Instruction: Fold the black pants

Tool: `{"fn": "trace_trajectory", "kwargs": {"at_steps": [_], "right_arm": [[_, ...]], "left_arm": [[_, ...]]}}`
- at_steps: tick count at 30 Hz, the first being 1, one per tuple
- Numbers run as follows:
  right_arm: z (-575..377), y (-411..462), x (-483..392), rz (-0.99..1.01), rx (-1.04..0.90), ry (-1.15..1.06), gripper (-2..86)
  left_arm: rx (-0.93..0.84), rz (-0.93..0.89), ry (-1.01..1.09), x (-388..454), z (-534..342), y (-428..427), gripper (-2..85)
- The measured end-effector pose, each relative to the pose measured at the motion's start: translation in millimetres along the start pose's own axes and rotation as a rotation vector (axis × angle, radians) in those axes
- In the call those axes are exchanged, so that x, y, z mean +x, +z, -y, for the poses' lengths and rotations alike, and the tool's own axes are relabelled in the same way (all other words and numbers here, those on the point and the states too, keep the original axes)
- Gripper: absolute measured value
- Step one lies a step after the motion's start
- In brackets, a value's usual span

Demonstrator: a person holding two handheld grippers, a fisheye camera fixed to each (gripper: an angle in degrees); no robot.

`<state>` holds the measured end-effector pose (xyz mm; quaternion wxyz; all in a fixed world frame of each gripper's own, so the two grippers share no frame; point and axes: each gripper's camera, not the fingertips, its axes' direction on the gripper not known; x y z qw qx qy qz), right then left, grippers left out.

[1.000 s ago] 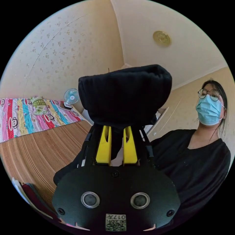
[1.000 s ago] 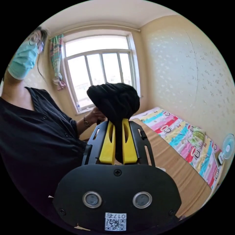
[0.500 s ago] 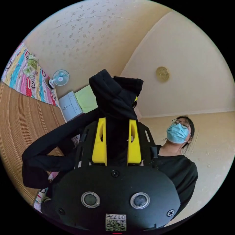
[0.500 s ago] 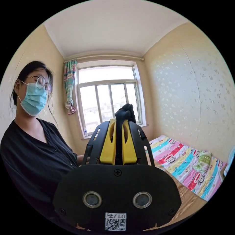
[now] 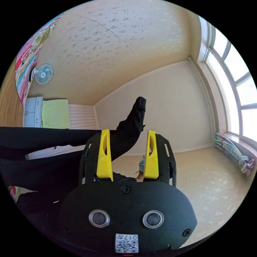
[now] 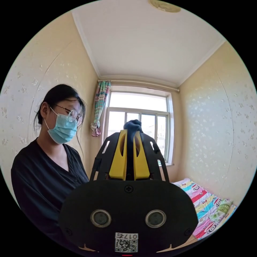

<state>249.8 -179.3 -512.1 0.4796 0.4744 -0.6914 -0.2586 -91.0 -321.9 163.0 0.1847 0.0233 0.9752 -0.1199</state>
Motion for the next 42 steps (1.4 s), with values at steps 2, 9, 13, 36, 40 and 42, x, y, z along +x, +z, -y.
{"fn": "trace_trajectory", "kwargs": {"at_steps": [2,9,13,36,40,42], "right_arm": [[12.7,-3.0,-4.7,-0.027,-0.013,0.001,0.8],[38.6,-1.8,-10.3,-0.032,-0.079,-0.044,0.8],[59.9,-12.5,-11.1,-0.085,-0.129,-0.07,0.7],[50.5,-107.2,122.6,-0.835,-0.197,0.195,1.3],[21.9,-113.4,353.2,-0.886,-0.32,0.498,1.2],[-4.0,-112.5,467.4,-0.909,-0.345,0.581,1.2]], "left_arm": [[-0.04,0.097,-0.008,5.1,-3.7,3.0,19.3],[-0.314,0.532,0.06,4.5,16.5,87.9,23.6],[-0.357,0.42,0.076,-7.1,36.1,138.9,16.6],[-0.212,1.041,1.304,226.9,-23.0,352.0,2.9],[-0.262,1.409,1.027,135.7,174.3,368.8,3.6],[-0.265,1.458,0.854,89.2,270.7,347.9,4.2]]}}
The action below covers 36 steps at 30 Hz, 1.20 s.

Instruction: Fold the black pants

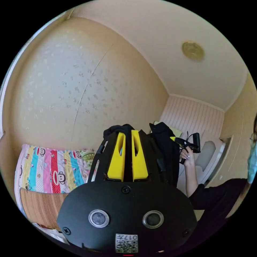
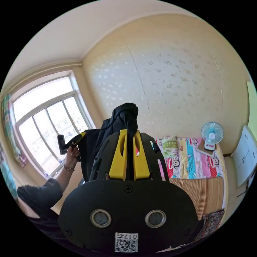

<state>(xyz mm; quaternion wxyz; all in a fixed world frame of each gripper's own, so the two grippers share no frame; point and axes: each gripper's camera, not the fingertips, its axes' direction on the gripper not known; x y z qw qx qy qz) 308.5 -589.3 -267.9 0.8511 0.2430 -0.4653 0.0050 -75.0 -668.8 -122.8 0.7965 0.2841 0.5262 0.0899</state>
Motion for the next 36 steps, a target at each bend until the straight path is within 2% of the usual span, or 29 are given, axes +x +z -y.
{"fn": "trace_trajectory", "kwargs": {"at_steps": [2,4,6,8,9,13,14,16,18,22,27,30,36], "right_arm": [[37.0,111.0,65.6,-0.042,-0.048,-0.006,1.1],[32.5,182.1,101.6,-0.183,-0.151,-0.003,1.0],[-0.8,237.8,132.8,-0.311,-0.231,0.085,0.9],[-80.8,298.4,157.4,-0.226,-0.335,0.026,0.7],[-105.6,312.3,162.5,-0.192,-0.369,0.005,0.7],[-298.4,397.6,189.1,-0.087,-0.738,-0.022,1.0],[-349.0,410.4,188.2,-0.058,-0.819,-0.03,1.2],[-413.9,421.3,180.1,0.001,-0.921,-0.049,1.7],[-465.6,426.7,169.4,0.036,-1.002,-0.054,2.8],[-550.2,421.0,160.3,0.077,-1.075,0.116,7.5],[-634.0,426.6,141.3,0.019,-1.32,0.101,5.2],[-646.0,404.4,128.0,-0.041,-1.293,0.061,2.4],[-671.1,363.2,147.2,0.118,-1.423,0.182,1.5]], "left_arm": [[-0.112,-0.005,-0.073,-67.6,14.5,56.7,5.3],[-0.222,0.176,-0.184,-137.7,-7.9,91.2,7.8],[-0.232,0.281,-0.205,-173.5,-53.8,97.8,8.9],[-0.323,0.277,-0.212,-209.6,-124.6,110.0,9.3],[-0.433,0.256,-0.248,-235.5,-183.7,120.0,9.5],[-0.78,0.201,-0.407,-296.4,-407.4,120.3,10.5],[-0.815,0.201,-0.426,-300.3,-435.0,116.7,10.8],[-0.922,0.185,-0.538,-307.3,-536.4,98.3,12.7],[-0.952,0.159,-0.601,-302.6,-593.6,84.3,13.6],[-1.047,0.195,-0.644,-285.5,-683.4,70.8,13.6],[-1.119,0.252,-0.569,-259.4,-723.4,62.4,4.7],[-1.103,0.213,-0.651,-242.0,-747.3,35.2,3.3],[-1.094,0.274,-0.806,-214.4,-797.6,-26.3,5.1]]}}
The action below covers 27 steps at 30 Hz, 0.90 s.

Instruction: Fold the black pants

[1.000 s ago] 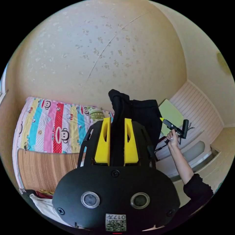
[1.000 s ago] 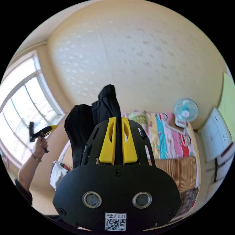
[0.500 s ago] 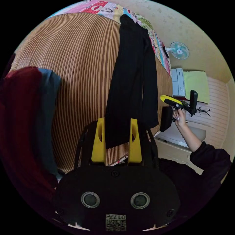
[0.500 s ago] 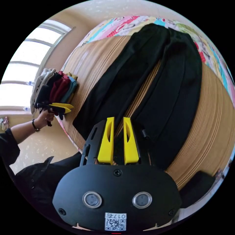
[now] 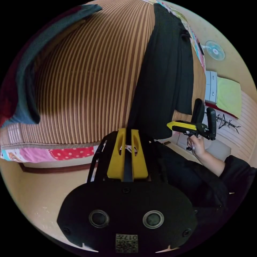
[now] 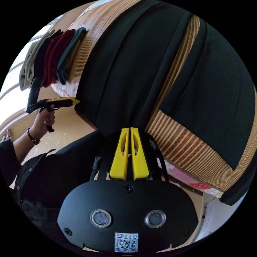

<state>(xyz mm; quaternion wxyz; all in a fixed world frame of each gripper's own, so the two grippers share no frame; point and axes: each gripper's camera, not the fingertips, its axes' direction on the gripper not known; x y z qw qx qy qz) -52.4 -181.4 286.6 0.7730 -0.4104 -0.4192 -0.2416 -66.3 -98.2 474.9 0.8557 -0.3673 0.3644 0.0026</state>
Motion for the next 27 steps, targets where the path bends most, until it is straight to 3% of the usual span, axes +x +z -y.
{"fn": "trace_trajectory", "kwargs": {"at_steps": [3,6,8,12,14,18,21,27], "right_arm": [[-30.0,-53.0,33.9,0.056,0.147,0.013,1.8],[-70.6,-116.0,102.5,-0.014,0.356,0.218,3.2],[-97.5,-143.8,163.8,-0.064,0.44,0.395,6.3],[-107.8,-145.5,232.9,-0.062,0.345,0.44,10.0],[-107.1,-132.8,256.8,0.016,0.246,0.367,11.6],[-121.1,-130.0,263.8,-0.003,0.237,0.276,10.4],[-134.8,-122.5,265.7,0.005,0.184,0.18,5.7],[-201.8,-100.5,276.3,-0.026,0.089,0.124,3.0]], "left_arm": [[0.152,0.028,-0.042,9.4,-34.2,-17.8,6.8],[0.309,0.057,0.02,50.4,-49.1,-32.1,9.2],[0.302,0.026,0.111,83.9,-36.8,-19.9,11.1],[0.137,-0.077,0.337,169.1,21.3,47.4,12.2],[0.078,-0.01,0.387,200.3,44.4,78.9,12.2],[0.07,0.371,0.373,231.5,58.2,146.0,11.4],[0.148,0.445,0.342,235.5,33.1,159.9,8.9],[-0.136,0.189,0.253,208.6,-18.3,193.3,0.1]]}}
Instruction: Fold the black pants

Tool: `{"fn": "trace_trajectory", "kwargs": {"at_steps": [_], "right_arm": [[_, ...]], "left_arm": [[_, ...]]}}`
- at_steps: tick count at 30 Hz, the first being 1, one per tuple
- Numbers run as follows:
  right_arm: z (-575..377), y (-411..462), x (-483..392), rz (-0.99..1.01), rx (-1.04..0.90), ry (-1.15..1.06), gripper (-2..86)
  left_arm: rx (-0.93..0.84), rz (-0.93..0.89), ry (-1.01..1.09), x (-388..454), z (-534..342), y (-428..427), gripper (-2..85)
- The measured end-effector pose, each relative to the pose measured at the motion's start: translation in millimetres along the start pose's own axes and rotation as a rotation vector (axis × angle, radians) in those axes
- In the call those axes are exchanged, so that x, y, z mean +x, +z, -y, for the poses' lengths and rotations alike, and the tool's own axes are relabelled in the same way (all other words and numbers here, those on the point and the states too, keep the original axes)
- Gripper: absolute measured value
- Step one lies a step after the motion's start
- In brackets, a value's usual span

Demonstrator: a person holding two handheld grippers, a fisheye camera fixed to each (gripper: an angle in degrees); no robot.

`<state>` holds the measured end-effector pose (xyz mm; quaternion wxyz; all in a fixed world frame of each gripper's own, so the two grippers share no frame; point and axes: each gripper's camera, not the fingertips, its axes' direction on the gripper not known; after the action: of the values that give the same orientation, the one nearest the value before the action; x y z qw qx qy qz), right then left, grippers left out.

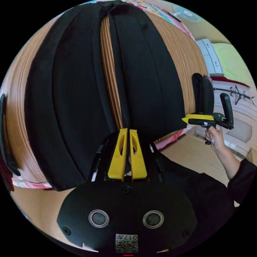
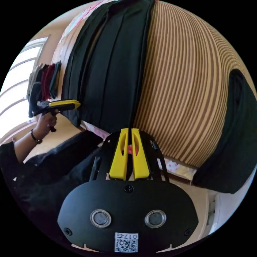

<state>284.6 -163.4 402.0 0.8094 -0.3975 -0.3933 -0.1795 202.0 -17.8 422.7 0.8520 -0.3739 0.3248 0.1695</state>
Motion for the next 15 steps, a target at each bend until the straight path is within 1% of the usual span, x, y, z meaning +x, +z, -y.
{"fn": "trace_trajectory", "kwargs": {"at_steps": [1,3,4,6,8,11,13,15], "right_arm": [[-16.4,9.5,7.7,0.029,-0.025,0.006,2.8],[-37.3,10.4,18.6,0.113,-0.02,0.036,2.7],[-50.2,1.9,22.3,0.15,0.013,0.057,2.6],[-67.8,-19.2,19.1,0.146,0.079,0.065,2.4],[-82.6,-46.8,-5.4,0.062,0.114,-0.019,2.3],[-93.7,-79.2,-39.0,0.095,0.166,-0.125,2.1],[-92.7,-89.0,-61.1,0.089,0.16,-0.215,2.1],[-86.6,-90.9,-86.7,0.047,0.111,-0.331,2.0]], "left_arm": [[-0.04,-0.034,-0.018,-1.0,-12.6,8.9,0.0],[-0.043,-0.073,-0.057,-1.5,-29.2,9.7,0.3],[-0.005,-0.102,-0.087,-0.5,-39.5,1.8,1.2],[0.081,-0.156,-0.107,4.6,-51.1,-17.6,2.9],[0.138,-0.185,-0.084,12.9,-52.8,-39.3,4.2],[0.136,-0.259,-0.026,29.4,-36.1,-69.2,8.5],[0.161,-0.294,0.01,49.7,-21.1,-94.0,13.4],[0.205,-0.262,0.025,67.6,-15.4,-114.6,16.7]]}}
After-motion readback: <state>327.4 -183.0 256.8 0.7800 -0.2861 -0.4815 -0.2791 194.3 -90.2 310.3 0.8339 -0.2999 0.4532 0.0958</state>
